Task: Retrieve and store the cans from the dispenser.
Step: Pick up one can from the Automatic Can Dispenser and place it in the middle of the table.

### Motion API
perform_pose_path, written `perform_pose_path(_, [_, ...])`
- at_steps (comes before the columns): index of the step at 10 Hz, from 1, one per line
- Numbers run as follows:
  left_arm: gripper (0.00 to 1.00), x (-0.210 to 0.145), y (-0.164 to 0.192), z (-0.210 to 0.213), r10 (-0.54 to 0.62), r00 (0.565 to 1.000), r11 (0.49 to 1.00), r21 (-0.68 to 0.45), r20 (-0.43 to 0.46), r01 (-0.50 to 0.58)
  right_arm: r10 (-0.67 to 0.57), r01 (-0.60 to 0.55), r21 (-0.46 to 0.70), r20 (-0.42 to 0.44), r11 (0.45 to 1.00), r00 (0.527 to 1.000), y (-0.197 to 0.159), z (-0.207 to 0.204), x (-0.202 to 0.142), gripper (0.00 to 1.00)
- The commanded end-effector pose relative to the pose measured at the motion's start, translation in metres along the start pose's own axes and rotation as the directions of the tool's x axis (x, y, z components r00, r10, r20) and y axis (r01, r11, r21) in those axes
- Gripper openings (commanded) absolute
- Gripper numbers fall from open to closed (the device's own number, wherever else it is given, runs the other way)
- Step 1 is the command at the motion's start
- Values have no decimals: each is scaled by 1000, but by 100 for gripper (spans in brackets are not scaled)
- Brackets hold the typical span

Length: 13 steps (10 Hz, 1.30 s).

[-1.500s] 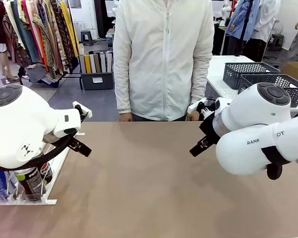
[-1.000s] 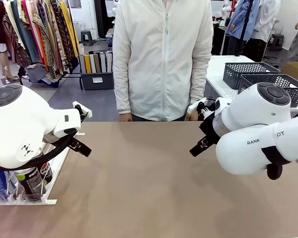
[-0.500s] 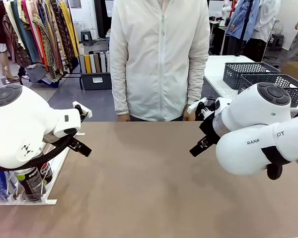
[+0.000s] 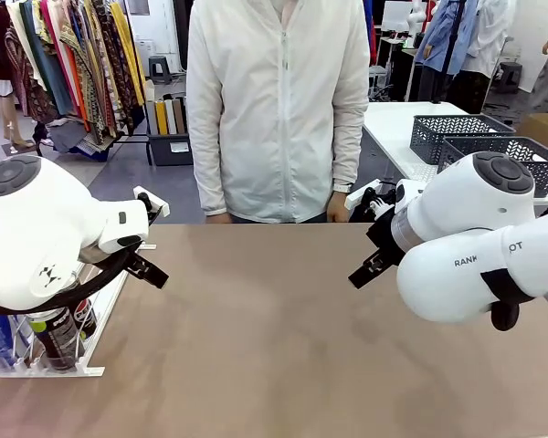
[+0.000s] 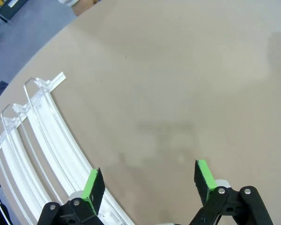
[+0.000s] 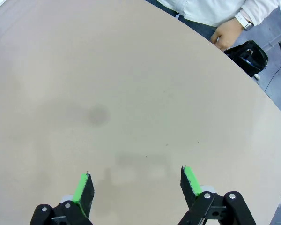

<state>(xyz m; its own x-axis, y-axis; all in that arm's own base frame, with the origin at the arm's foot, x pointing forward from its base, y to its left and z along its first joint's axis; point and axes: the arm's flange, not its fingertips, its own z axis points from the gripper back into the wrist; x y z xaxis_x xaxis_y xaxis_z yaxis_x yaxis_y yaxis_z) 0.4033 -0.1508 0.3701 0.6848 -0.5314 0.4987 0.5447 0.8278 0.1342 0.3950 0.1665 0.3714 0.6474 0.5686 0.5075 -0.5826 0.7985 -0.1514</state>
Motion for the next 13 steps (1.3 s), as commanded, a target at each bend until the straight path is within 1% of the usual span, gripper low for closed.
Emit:
perform_pose_path(1, [100,1,-4,13,-26,999,996,-82,-36,23,-43,48,105,-53,993,998,-2,7,-1,100])
perform_pose_path(2, [100,2,-4,29,-24,996,975,-222,-86,4,-135,150,243,-75,958,988,-9,21,-1,100])
perform_pose_path(3, [100,13,0,54,100,977,937,-311,-189,-156,-341,365,270,-132,891,931,-20,40,4,100])
perform_pose_path(4, [100,23,9,82,260,943,894,-319,-205,-316,-432,470,338,-184,815,883,-32,65,3,100])
perform_pose_path(5, [100,28,27,114,327,929,845,-386,-175,-370,-494,522,411,-182,747,850,-47,97,-1,100])
perform_pose_path(6, [100,23,57,148,404,908,788,-462,-112,-407,-541,534,508,-150,676,828,-63,134,-14,100])
perform_pose_path(7, [100,7,92,181,497,866,710,-550,-51,-440,-596,520,605,-91,603,798,-85,174,-38,100])
perform_pose_path(8, [100,-21,139,207,594,804,637,-609,-4,-473,-691,492,712,-12,502,723,-115,208,-76,100])
perform_pose_path(9, [100,-46,179,215,672,740,561,-645,-10,-518,-797,486,780,26,393,603,-141,224,-111,100])
perform_pose_path(10, [100,-75,215,214,729,682,467,-687,-57,-557,-874,478,828,30,293,485,-162,230,-145,100])
perform_pose_path(11, [100,-108,244,214,808,585,363,-722,-72,-589,-921,477,851,20,220,389,-174,231,-175,100])
perform_pose_path(12, [100,-144,272,208,885,459,255,-742,-80,-620,-954,466,869,17,163,301,-185,226,-202,100])
perform_pose_path(13, [100,-170,285,206,923,376,193,-745,-82,-639,-968,464,878,-4,117,251,-188,220,-217,100])
